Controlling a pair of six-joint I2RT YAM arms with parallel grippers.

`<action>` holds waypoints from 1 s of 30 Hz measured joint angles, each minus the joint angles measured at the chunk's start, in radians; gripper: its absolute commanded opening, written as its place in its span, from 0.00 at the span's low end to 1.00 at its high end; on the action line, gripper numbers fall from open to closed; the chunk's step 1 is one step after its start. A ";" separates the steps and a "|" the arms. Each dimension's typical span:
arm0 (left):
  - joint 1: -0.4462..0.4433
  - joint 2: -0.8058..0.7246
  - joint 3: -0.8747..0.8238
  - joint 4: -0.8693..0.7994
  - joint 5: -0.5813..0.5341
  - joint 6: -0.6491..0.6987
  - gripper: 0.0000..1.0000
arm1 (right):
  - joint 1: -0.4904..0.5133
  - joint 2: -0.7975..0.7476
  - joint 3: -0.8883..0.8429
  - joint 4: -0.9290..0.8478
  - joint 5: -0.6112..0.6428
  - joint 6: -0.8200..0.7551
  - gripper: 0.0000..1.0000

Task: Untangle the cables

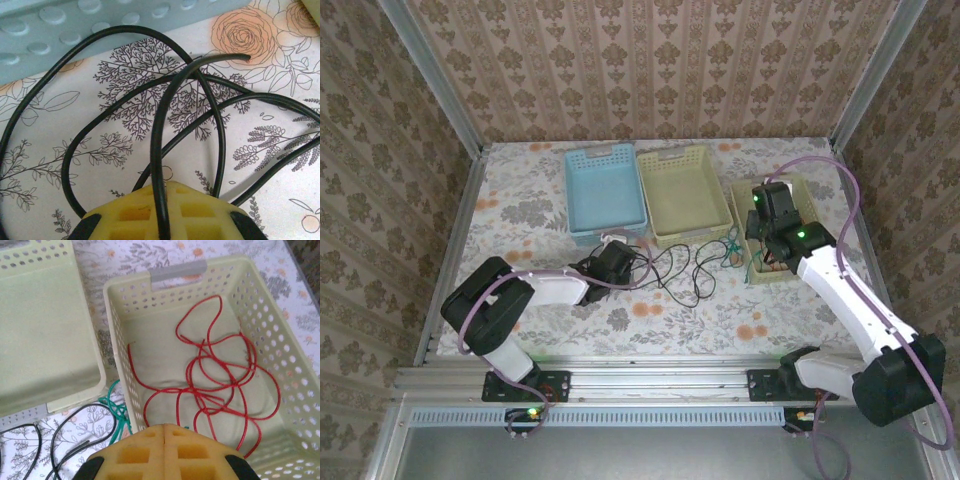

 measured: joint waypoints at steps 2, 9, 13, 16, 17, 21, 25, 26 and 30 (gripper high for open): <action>-0.005 0.000 0.004 -0.011 -0.006 0.005 0.00 | 0.000 0.005 -0.009 -0.013 -0.011 0.024 0.32; -0.019 0.012 0.024 -0.042 -0.029 0.019 0.00 | -0.001 0.006 -0.126 -0.059 -0.070 0.125 0.37; -0.026 0.018 0.032 -0.051 -0.043 0.019 0.00 | -0.016 0.028 -0.146 -0.063 -0.131 0.164 0.37; -0.031 0.022 0.039 -0.060 -0.050 0.020 0.00 | -0.034 0.053 -0.147 -0.048 -0.172 0.189 0.37; -0.033 0.024 0.040 -0.061 -0.055 0.020 0.00 | -0.039 0.059 -0.147 -0.045 -0.181 0.193 0.37; -0.040 0.027 0.043 -0.064 -0.068 0.023 0.00 | -0.060 0.081 -0.147 -0.027 -0.218 0.211 0.35; -0.047 0.027 0.043 -0.064 -0.072 0.023 0.00 | -0.084 0.096 -0.155 0.001 -0.237 0.221 0.25; -0.047 0.027 0.043 -0.064 -0.072 0.023 0.00 | -0.088 0.097 -0.159 0.008 -0.241 0.225 0.23; -0.052 0.027 0.046 -0.068 -0.072 0.023 0.00 | -0.100 0.101 -0.168 0.022 -0.256 0.236 0.10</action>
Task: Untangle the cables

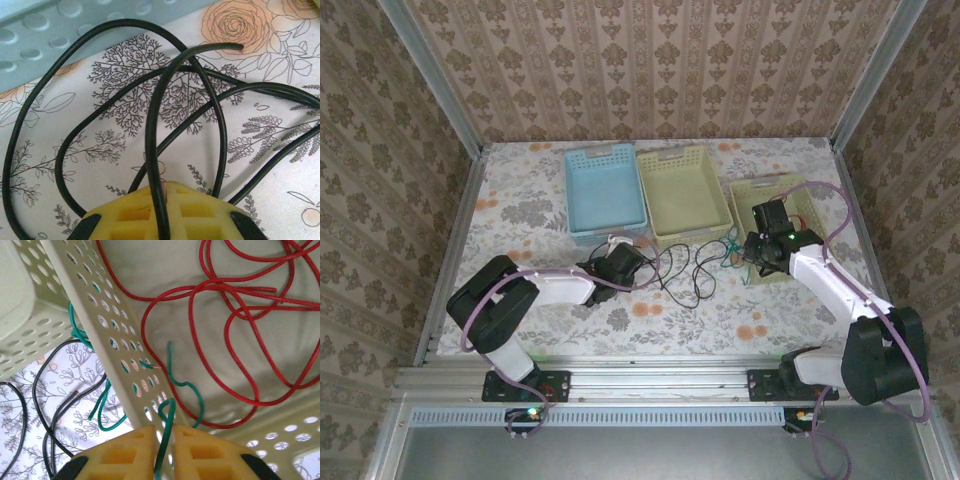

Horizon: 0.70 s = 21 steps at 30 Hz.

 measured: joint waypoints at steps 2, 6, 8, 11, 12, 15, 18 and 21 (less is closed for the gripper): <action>-0.002 0.000 0.002 -0.001 0.000 0.000 0.00 | -0.003 0.000 -0.002 0.008 -0.006 0.001 0.07; -0.006 0.005 0.008 -0.005 0.000 0.001 0.00 | -0.008 -0.010 -0.003 0.011 -0.009 0.001 0.04; -0.006 0.010 0.011 -0.005 0.000 0.003 0.00 | -0.008 -0.029 -0.003 0.006 -0.009 0.001 0.04; -0.006 0.018 0.019 -0.007 0.000 0.008 0.00 | -0.008 -0.077 -0.003 -0.008 -0.004 0.001 0.04; -0.006 0.021 0.024 -0.009 0.000 0.011 0.00 | -0.008 -0.097 -0.003 -0.013 0.000 0.001 0.04; -0.006 0.026 0.030 -0.012 0.000 0.016 0.00 | -0.008 -0.146 -0.002 -0.018 0.011 0.001 0.04; -0.006 0.026 0.030 -0.012 0.000 0.019 0.00 | -0.006 -0.185 -0.001 -0.009 0.011 0.001 0.04; -0.006 0.026 0.030 -0.012 0.000 0.019 0.00 | 0.011 -0.219 -0.001 0.030 0.015 -0.001 0.05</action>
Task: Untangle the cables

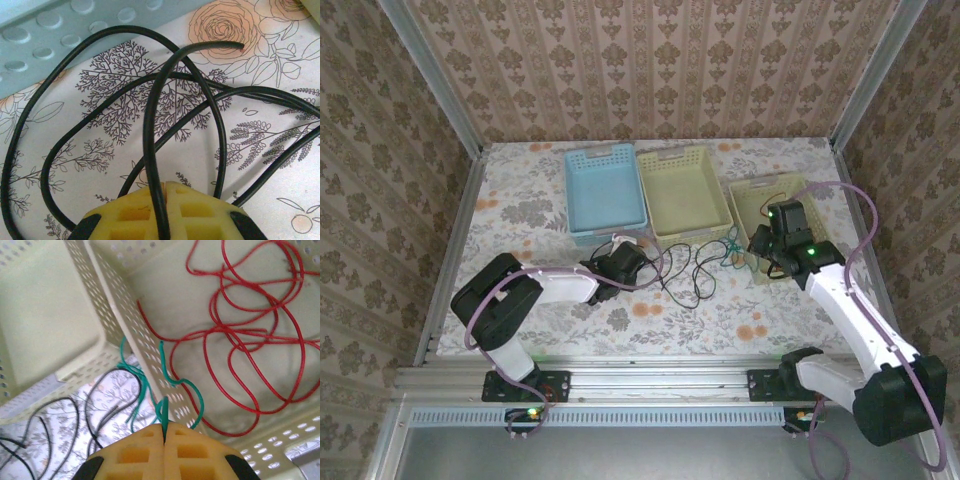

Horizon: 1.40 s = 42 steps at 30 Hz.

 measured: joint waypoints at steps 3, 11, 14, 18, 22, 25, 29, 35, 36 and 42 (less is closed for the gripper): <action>0.000 0.000 0.000 0.000 0.000 0.000 0.00 | 0.041 -0.037 0.000 0.064 0.011 -0.011 0.04; 0.000 0.000 0.000 0.000 0.000 0.000 0.00 | 0.093 0.001 0.025 0.270 -0.053 -0.044 0.05; 0.000 0.000 0.000 0.000 0.001 0.003 0.00 | 0.093 0.117 0.074 0.357 -0.121 -0.043 0.06; 0.000 -0.003 0.000 0.001 0.008 0.012 0.00 | 0.093 0.293 0.144 0.454 -0.202 -0.027 0.23; -0.005 -0.014 -0.002 0.013 0.049 0.027 0.00 | 0.094 0.420 0.211 0.502 -0.264 0.003 0.48; -0.011 -0.037 -0.009 0.019 0.067 0.030 0.01 | 0.105 0.426 0.219 0.491 -0.258 0.002 0.52; -0.012 -0.055 -0.013 0.031 0.073 0.030 0.18 | 0.132 0.382 0.219 0.402 -0.201 -0.015 0.52; -0.012 -0.063 -0.011 0.018 0.040 0.022 0.65 | 0.150 0.271 0.143 0.246 -0.139 -0.024 0.46; -0.012 -0.071 -0.008 0.007 0.021 0.016 0.71 | 0.150 0.259 0.116 0.225 -0.134 -0.022 0.45; -0.012 -0.159 0.043 -0.108 -0.142 -0.036 0.85 | 0.150 0.253 0.008 0.107 -0.105 -0.018 0.43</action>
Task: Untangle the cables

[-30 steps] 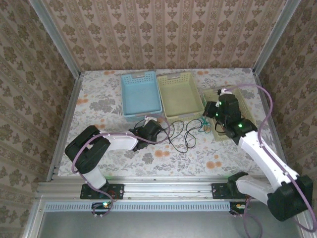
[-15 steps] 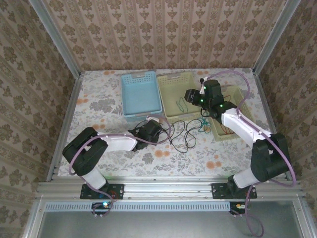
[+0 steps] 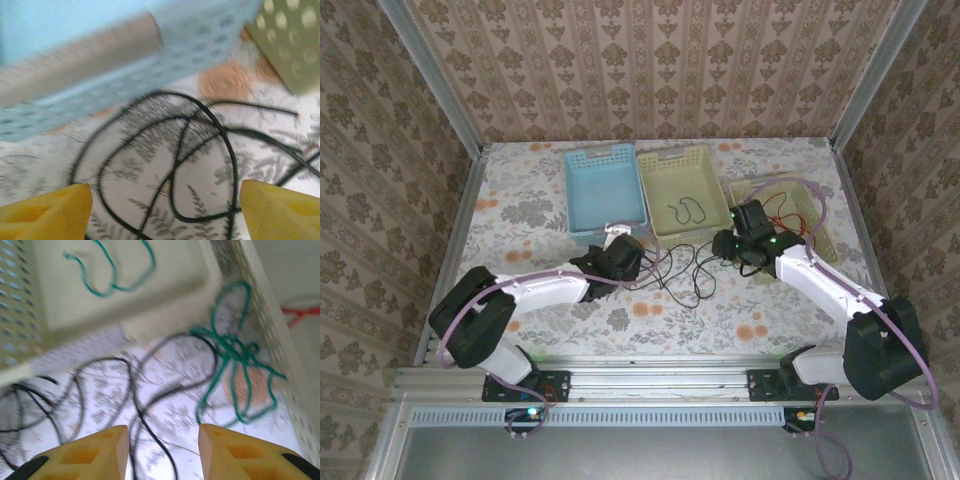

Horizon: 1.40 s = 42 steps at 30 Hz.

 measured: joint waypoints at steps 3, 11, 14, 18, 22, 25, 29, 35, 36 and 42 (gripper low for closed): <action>0.000 -0.052 0.025 -0.065 -0.082 -0.031 0.88 | 0.000 0.021 0.000 -0.026 0.014 -0.009 0.42; 0.000 -0.138 0.026 -0.130 -0.169 -0.060 0.96 | 0.000 0.150 0.019 -0.045 0.053 -0.030 0.42; 0.000 -0.145 0.011 -0.112 -0.150 -0.051 1.00 | 0.000 0.183 0.048 -0.053 0.066 -0.034 0.42; -0.005 -0.138 -0.004 -0.070 -0.070 -0.008 1.00 | 0.000 0.220 0.075 -0.055 0.079 -0.034 0.43; -0.018 -0.101 -0.004 -0.013 0.032 0.037 1.00 | 0.000 0.243 0.074 -0.055 0.087 -0.034 0.43; -0.025 -0.051 0.002 0.014 0.117 0.069 1.00 | 0.000 0.249 0.074 -0.056 0.103 -0.034 0.43; -0.039 0.023 0.032 0.019 0.190 0.099 1.00 | -0.001 0.249 0.074 -0.056 0.121 -0.034 0.42; -0.051 0.073 0.082 0.016 0.221 0.113 1.00 | -0.013 0.250 0.074 -0.055 0.131 -0.034 0.42; -0.051 0.074 0.085 0.017 0.222 0.115 1.00 | -0.015 0.252 0.074 -0.055 0.131 -0.034 0.42; -0.052 0.074 0.088 0.016 0.222 0.119 1.00 | -0.016 0.274 0.073 -0.053 0.131 -0.033 0.41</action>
